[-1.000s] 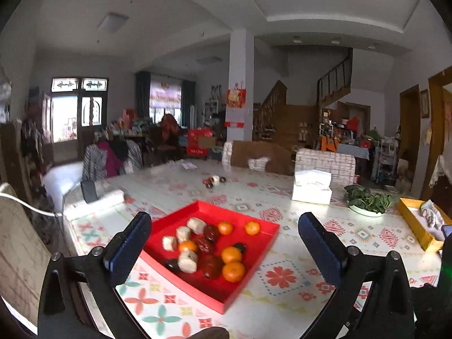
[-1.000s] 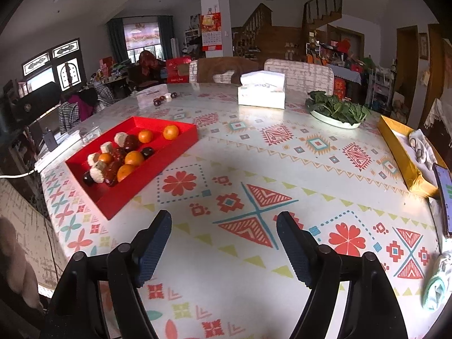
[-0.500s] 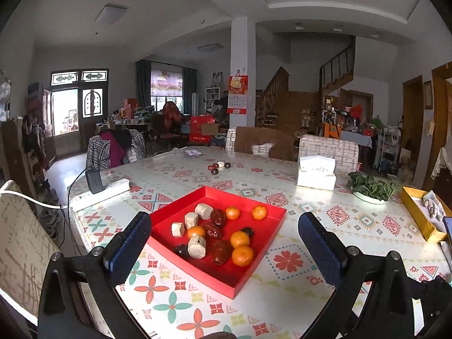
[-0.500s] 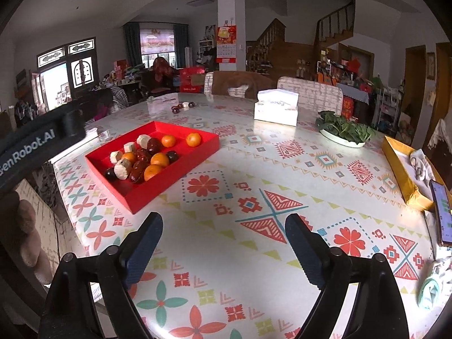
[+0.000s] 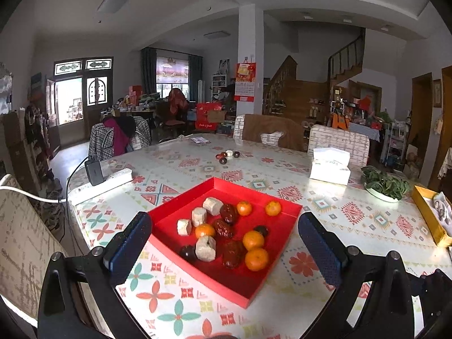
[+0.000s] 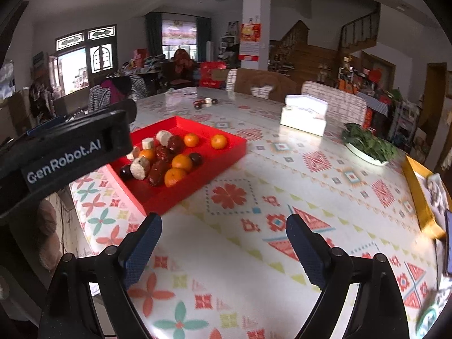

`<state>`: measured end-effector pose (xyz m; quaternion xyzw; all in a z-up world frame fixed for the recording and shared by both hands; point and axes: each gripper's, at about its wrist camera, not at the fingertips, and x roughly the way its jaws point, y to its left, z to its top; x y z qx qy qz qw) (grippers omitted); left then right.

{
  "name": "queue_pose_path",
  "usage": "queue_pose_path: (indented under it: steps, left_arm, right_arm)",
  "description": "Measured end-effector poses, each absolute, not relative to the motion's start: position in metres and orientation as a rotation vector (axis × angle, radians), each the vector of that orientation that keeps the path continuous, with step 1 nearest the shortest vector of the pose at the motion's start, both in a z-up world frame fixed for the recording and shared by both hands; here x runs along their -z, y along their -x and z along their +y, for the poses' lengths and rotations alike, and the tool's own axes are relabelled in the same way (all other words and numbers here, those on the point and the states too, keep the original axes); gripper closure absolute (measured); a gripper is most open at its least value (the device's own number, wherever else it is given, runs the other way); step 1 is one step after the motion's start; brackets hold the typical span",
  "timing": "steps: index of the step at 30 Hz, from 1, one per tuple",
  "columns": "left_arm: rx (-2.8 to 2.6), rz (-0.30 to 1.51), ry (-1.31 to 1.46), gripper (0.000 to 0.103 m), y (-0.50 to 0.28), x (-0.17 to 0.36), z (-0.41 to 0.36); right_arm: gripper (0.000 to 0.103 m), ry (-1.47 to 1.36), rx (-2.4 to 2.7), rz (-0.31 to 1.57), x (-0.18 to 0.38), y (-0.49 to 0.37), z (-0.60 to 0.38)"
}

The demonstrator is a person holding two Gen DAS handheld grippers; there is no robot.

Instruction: Organize fruits

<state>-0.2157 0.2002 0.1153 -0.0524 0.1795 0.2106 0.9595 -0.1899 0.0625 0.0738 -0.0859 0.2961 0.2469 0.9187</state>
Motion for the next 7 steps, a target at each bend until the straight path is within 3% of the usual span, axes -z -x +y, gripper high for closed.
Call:
queue_pose_path:
  steps: [7]
  left_arm:
    - [-0.360,0.436,0.127,0.000,0.182,-0.123,0.206]
  right_arm:
    - [0.010,0.128,-0.490,0.611,-0.085,0.165,0.061]
